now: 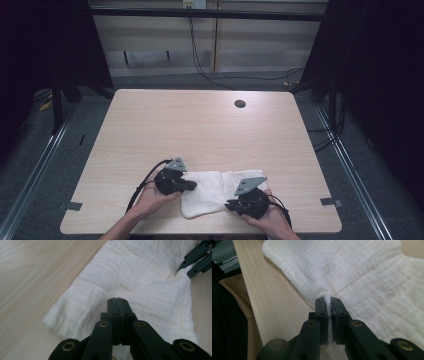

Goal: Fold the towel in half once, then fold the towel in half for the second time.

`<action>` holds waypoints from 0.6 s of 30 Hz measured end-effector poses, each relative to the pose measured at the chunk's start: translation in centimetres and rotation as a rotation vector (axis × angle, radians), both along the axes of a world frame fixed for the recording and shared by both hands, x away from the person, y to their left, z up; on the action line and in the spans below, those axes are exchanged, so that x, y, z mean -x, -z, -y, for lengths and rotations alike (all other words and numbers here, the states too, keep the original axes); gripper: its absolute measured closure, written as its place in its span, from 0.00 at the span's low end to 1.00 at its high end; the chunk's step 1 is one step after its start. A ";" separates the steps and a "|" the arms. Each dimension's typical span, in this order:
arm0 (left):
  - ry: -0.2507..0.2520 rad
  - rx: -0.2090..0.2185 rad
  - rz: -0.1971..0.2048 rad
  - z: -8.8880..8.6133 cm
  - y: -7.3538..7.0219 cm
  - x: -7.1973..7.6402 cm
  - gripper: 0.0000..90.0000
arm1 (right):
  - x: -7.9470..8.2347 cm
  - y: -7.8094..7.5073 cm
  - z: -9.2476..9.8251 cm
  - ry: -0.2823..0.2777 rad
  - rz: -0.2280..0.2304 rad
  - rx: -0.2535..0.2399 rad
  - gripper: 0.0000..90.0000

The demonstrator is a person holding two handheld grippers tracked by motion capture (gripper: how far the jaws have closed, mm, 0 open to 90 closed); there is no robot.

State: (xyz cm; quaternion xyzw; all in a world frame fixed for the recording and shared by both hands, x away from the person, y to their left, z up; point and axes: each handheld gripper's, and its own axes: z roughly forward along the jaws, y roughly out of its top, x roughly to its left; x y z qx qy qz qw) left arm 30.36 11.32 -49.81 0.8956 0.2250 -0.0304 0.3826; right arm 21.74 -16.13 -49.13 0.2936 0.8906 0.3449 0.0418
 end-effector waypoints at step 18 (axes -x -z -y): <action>-0.040 0.052 0.037 -1.6 -2.3 -2.1 0.83 | 0.5 -1.9 -2.5 -0.041 -0.011 -0.126 0.68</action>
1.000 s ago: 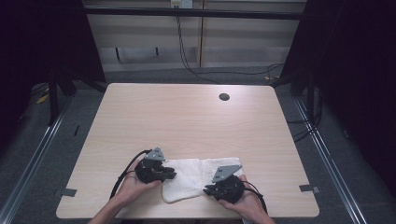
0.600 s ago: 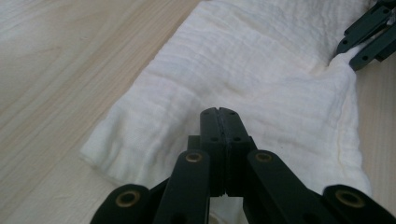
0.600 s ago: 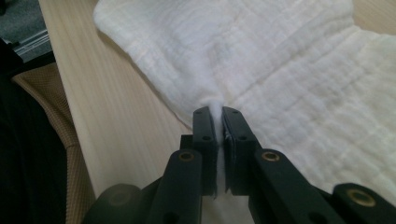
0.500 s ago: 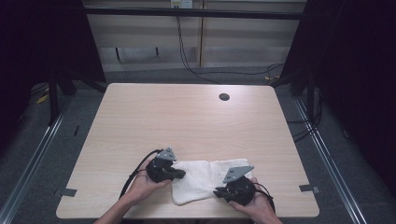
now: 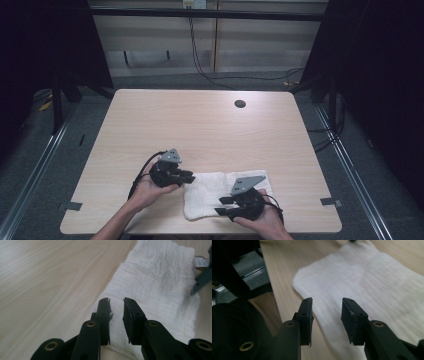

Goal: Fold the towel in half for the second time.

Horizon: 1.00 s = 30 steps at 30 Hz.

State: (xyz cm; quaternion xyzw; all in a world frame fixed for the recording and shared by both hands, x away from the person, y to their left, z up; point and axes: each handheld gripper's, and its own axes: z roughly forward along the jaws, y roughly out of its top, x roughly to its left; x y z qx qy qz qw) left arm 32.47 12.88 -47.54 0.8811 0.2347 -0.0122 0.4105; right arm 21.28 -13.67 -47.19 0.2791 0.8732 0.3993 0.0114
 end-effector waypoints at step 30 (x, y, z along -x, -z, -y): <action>-0.134 -0.021 -0.022 -2.6 0.9 -1.7 0.63 | -0.1 2.6 -9.3 -0.107 0.154 0.106 0.71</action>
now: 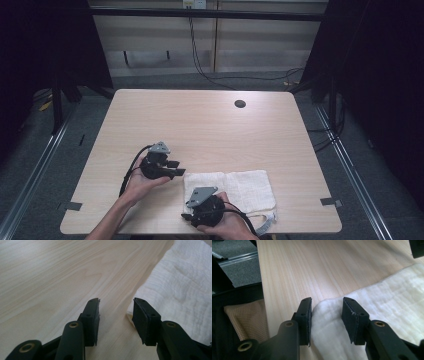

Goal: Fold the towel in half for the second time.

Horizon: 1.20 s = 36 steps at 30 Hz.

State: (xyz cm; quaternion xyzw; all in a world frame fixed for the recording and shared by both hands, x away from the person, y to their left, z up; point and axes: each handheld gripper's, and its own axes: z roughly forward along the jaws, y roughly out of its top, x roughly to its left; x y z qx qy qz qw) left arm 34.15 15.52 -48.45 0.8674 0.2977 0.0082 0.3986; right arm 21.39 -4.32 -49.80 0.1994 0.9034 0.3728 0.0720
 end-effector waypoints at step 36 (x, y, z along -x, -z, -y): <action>0.101 0.013 -0.066 1.9 0.6 0.5 0.95 | -1.6 -1.4 0.7 0.068 -0.128 -0.072 0.94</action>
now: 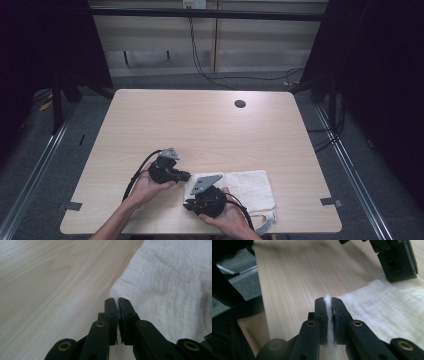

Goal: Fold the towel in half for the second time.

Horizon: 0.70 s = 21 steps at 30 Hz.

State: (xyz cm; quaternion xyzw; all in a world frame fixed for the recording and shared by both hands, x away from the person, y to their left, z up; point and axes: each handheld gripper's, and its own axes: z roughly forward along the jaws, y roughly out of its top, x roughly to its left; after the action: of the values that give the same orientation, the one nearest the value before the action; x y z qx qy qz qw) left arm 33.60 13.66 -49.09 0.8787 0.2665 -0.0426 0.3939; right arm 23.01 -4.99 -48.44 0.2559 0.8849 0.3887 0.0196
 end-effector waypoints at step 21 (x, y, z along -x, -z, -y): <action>-0.040 0.121 0.047 -2.0 -3.6 -0.2 0.95 | -0.3 -2.5 -0.7 0.001 0.032 -0.111 0.94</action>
State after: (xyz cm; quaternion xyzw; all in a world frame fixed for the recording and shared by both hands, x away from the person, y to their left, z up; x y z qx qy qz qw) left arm 33.81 15.70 -45.52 0.8484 0.2717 -0.0302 0.4533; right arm 23.28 -4.32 -45.98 0.2508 0.8613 0.4414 0.0197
